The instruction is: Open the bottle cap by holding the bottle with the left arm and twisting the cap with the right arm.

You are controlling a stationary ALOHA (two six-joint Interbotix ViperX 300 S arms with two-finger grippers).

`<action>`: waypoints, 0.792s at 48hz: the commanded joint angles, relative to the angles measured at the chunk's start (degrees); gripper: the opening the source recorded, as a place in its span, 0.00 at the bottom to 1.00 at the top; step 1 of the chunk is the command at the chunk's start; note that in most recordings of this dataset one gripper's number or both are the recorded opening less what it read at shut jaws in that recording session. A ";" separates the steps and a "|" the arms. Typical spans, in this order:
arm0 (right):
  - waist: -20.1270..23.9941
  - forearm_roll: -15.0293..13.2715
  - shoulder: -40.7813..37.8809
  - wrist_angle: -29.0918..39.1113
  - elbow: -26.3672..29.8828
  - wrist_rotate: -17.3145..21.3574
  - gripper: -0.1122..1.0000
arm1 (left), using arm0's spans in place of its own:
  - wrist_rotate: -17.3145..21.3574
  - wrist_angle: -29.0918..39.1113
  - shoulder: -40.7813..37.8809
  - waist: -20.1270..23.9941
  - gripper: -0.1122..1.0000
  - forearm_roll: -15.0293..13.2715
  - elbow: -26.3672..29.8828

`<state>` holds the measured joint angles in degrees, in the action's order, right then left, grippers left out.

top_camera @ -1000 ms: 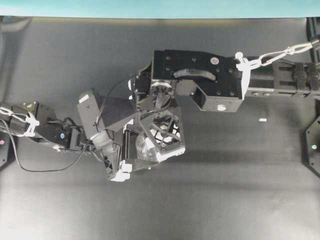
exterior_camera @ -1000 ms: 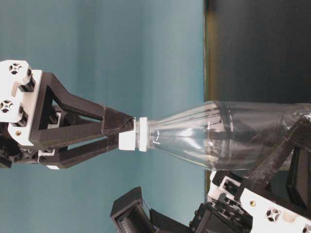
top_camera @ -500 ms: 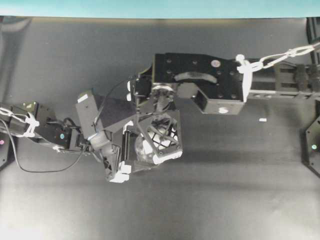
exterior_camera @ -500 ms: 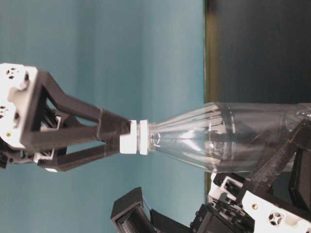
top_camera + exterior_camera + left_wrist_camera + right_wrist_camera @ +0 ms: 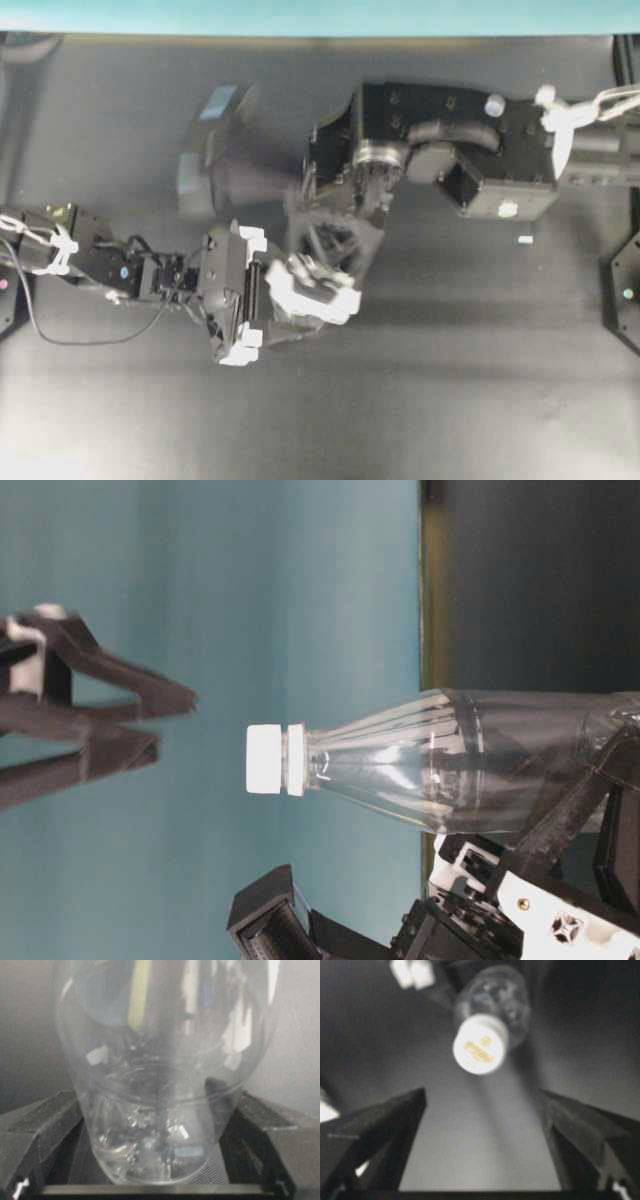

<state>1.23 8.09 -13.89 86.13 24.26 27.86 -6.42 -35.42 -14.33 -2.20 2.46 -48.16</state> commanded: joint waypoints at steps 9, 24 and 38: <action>-0.79 0.53 -2.29 0.18 5.36 10.81 0.85 | -0.18 0.09 -0.09 -0.18 0.84 0.09 0.44; 0.00 0.53 -4.22 -0.97 1.41 12.66 0.84 | -0.18 0.09 -0.09 -0.18 0.84 0.18 0.44; 0.53 0.79 -3.96 -6.42 -4.39 12.39 0.79 | -0.18 0.09 -0.09 -0.26 0.84 0.18 0.44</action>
<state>1.41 8.61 -18.37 80.95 20.21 39.99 -6.50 -35.42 -14.33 -2.29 2.46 -48.16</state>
